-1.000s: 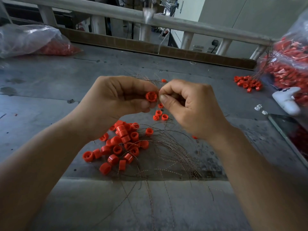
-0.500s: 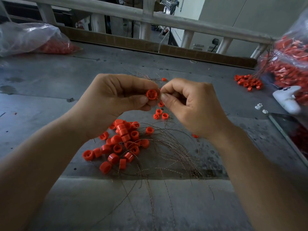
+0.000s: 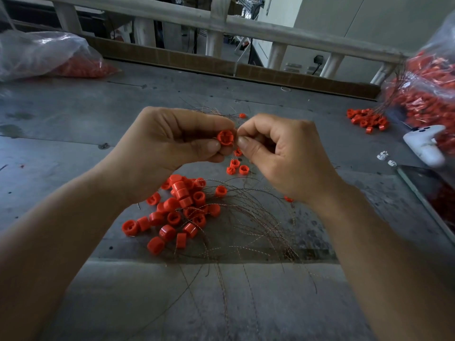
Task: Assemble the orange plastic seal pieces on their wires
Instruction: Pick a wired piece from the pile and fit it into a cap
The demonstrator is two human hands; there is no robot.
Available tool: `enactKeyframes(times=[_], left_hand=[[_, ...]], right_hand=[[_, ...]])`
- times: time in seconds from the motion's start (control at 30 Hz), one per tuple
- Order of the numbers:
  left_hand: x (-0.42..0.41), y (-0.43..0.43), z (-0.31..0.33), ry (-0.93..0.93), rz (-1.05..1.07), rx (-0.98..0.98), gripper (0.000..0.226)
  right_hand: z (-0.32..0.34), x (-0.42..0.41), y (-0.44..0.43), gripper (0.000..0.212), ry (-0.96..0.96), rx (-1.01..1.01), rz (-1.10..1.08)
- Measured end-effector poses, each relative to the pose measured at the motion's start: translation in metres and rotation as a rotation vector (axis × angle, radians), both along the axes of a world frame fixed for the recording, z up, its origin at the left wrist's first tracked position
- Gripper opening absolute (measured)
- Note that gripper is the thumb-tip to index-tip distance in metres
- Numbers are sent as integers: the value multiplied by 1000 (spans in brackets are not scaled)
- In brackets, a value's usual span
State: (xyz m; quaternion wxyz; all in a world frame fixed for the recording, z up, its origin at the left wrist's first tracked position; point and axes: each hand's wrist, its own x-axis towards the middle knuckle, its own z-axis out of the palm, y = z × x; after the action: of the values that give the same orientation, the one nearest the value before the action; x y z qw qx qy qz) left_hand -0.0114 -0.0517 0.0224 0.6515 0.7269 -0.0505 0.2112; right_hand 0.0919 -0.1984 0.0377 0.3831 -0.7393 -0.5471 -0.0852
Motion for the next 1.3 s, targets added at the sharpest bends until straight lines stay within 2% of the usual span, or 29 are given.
enactKeyframes(times=[0.47,0.7,0.83,1.3], left_hand=[[0,-1,1,23,36,40,27],[1,1,2,12,42,-81,28],[1,0,0,28,18,-90,28],[0,1,0,62,-20,-105,31]], right_hand=[[1,-1,0,7,43,-17,16],[4,1,-1,23,295,-28,87],[4,0,-1,23,390,0,111],[6,-1,-2,19,315,16,57]])
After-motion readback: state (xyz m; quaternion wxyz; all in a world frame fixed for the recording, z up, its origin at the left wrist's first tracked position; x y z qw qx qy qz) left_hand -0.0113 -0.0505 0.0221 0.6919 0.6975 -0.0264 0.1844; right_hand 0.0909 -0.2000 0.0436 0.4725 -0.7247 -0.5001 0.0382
